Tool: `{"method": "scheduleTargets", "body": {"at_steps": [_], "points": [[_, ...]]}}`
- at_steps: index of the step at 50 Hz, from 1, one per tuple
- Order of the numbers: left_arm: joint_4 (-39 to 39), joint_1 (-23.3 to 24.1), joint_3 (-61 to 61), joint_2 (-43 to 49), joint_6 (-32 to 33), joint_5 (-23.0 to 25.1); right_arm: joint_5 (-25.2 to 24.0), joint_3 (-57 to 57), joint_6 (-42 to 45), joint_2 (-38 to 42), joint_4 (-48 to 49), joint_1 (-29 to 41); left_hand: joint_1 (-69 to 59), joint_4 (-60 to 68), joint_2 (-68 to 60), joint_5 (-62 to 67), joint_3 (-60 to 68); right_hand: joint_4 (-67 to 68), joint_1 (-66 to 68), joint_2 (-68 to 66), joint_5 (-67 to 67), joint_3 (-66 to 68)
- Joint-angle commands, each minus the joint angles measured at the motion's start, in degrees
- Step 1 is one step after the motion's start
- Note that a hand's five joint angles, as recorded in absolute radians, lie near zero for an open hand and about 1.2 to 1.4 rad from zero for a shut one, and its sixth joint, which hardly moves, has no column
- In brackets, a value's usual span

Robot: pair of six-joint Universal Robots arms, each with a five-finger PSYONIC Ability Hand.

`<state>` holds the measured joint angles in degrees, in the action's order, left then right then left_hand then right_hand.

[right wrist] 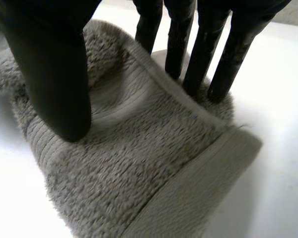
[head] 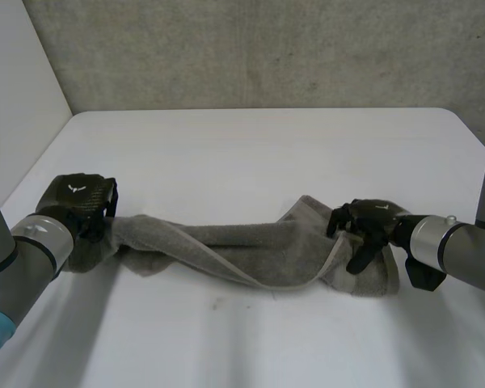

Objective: Fold the towel.

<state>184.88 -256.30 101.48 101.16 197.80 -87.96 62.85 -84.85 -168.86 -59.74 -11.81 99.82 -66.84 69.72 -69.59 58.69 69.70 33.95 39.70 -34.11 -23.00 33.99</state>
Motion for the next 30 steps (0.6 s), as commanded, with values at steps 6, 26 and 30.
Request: {"method": "scheduleTargets", "body": {"at_steps": [6,26,30], "points": [[5.83,-0.16,-2.07,0.17,-0.04,0.42,-0.36,6.89,0.29,1.56,1.09,0.11,-13.16,10.28,-10.41,11.31,10.30,46.05,40.30,-45.89,-47.00,46.01],[23.76,0.19,-42.07,11.42,-7.14,-2.21,20.39,21.49,7.49,-8.81,44.69,8.02,-13.16,10.28,-10.41,11.31,10.30,46.05,40.30,-45.89,-47.00,46.01],[23.33,0.10,-39.96,11.16,-10.68,-3.45,19.86,16.84,7.67,-9.69,40.92,8.46,-13.16,10.28,-10.41,11.31,10.30,46.05,40.30,-45.89,-47.00,46.01]]}}
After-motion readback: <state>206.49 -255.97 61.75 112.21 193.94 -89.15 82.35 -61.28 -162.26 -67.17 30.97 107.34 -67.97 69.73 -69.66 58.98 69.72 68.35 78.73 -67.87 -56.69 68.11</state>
